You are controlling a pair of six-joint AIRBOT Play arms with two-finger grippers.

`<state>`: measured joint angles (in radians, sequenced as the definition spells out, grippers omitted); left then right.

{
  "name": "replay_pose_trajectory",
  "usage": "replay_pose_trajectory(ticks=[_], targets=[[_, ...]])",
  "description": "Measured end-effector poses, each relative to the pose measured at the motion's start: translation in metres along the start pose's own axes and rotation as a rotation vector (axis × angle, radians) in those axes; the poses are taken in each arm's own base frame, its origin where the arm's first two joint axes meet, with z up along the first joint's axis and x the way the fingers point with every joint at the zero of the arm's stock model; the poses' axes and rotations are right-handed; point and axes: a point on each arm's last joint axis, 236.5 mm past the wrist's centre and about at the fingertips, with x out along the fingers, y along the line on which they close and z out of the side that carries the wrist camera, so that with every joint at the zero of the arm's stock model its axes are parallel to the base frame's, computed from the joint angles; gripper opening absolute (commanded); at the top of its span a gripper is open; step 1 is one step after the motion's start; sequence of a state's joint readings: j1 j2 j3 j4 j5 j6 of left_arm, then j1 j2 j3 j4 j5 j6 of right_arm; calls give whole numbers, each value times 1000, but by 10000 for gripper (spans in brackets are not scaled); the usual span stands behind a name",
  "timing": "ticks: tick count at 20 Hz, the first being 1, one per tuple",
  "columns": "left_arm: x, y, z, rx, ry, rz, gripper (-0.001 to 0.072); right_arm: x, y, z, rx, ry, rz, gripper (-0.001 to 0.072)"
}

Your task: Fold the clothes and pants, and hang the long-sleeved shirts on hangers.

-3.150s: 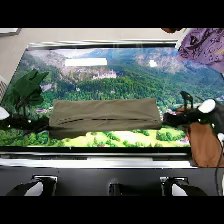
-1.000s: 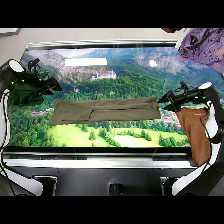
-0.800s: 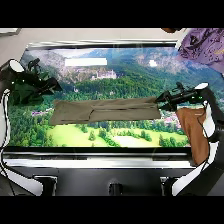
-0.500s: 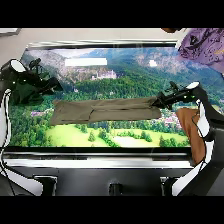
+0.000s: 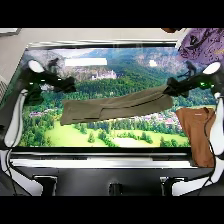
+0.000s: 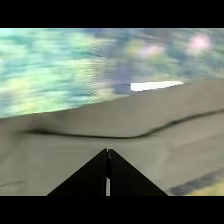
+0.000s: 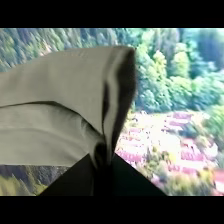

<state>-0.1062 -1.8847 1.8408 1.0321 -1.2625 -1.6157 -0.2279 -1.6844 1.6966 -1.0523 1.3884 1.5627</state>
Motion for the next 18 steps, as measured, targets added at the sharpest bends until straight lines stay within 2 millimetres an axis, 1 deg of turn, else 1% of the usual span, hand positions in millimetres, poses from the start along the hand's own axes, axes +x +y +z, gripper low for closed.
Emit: replay_pose_trajectory(ticks=[2, 4, 6, 8, 10, 12, 14, 16, 18], targets=[[34, -43, -13, 29, 25, -70, 15, -28, 6, -1, 9, -46, -33, 26], [72, -96, -34, 51, 53, -159, 15, -51, 12, -6, 21, -75, -60, 26], [104, -145, -56, 61, 68, -240, 15, -71, 15, -13, 29, -97, -86, 26], [132, -189, -78, 53, 72, -316, 15, -89, 19, -20, 46, -115, -103, 26], [155, -229, -98, 22, 62, -390, 15, -103, 23, -27, 68, -128, -112, 26], [174, -260, -115, -24, 49, -449, 15, -116, 28, -33, 98, -140, -116, 26], [189, -282, -132, -65, 47, -488, 15, -126, 32, -36, 126, -159, -113, 26], [202, -296, -147, -91, 54, -508, 15, -132, 35, -38, 148, -174, -110, 26], [209, -304, -157, -106, 60, -521, 15, -136, 39, -39, 161, -182, -99, 26]])
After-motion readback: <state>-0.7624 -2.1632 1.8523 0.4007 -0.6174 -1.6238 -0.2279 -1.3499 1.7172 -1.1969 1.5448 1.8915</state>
